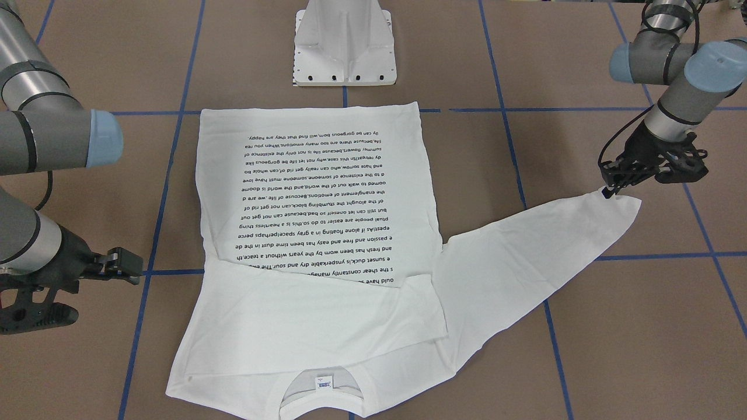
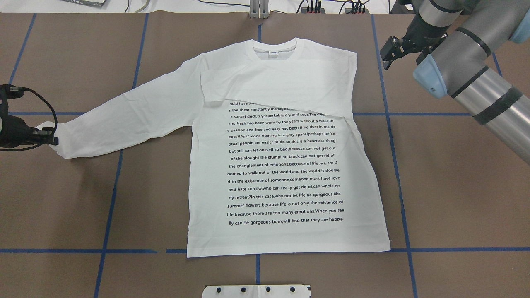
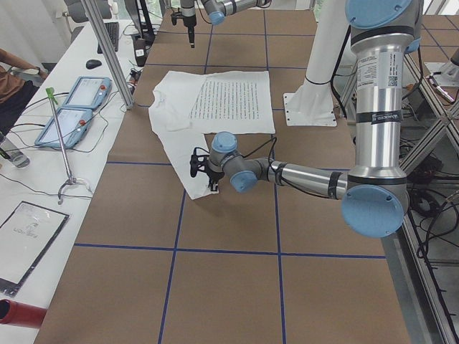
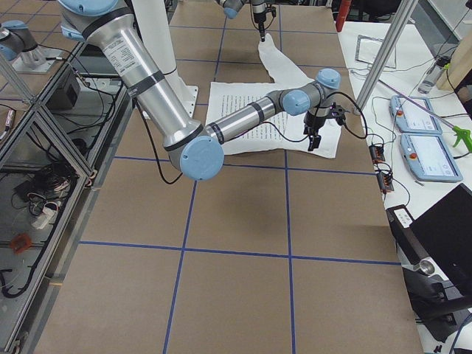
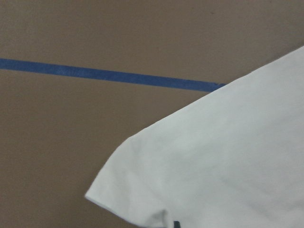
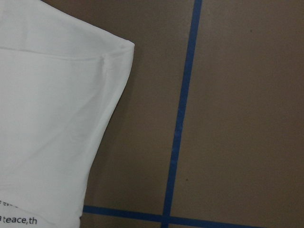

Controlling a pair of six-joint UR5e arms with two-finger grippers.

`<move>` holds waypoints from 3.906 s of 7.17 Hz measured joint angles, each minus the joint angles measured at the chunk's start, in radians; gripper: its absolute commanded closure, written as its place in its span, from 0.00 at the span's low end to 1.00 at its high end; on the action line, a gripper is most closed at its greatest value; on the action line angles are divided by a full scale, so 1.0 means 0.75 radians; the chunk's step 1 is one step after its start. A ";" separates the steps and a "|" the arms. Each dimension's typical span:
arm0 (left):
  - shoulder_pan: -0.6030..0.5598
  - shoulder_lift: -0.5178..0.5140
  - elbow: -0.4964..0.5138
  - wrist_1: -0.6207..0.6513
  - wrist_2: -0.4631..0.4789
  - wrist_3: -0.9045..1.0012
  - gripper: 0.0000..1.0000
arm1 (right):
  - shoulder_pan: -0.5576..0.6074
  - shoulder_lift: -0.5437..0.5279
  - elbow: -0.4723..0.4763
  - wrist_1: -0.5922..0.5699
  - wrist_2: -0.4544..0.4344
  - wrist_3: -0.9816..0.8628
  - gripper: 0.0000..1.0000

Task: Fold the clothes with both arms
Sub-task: 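Fold the held sleeve across the shirt body with the left gripper, then release the sleeve and lift the left gripper away from the shirt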

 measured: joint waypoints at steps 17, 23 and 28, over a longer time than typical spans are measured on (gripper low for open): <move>0.114 -1.502 0.677 0.211 -0.157 -0.829 1.00 | 0.111 -0.408 0.151 0.159 0.019 -0.227 0.00; 0.253 -1.526 0.859 0.001 -0.111 -0.877 1.00 | 0.110 -0.395 0.158 0.159 0.017 -0.221 0.00; 0.421 -1.629 1.050 -0.176 0.181 -0.902 0.01 | 0.109 -0.375 0.157 0.159 0.018 -0.220 0.00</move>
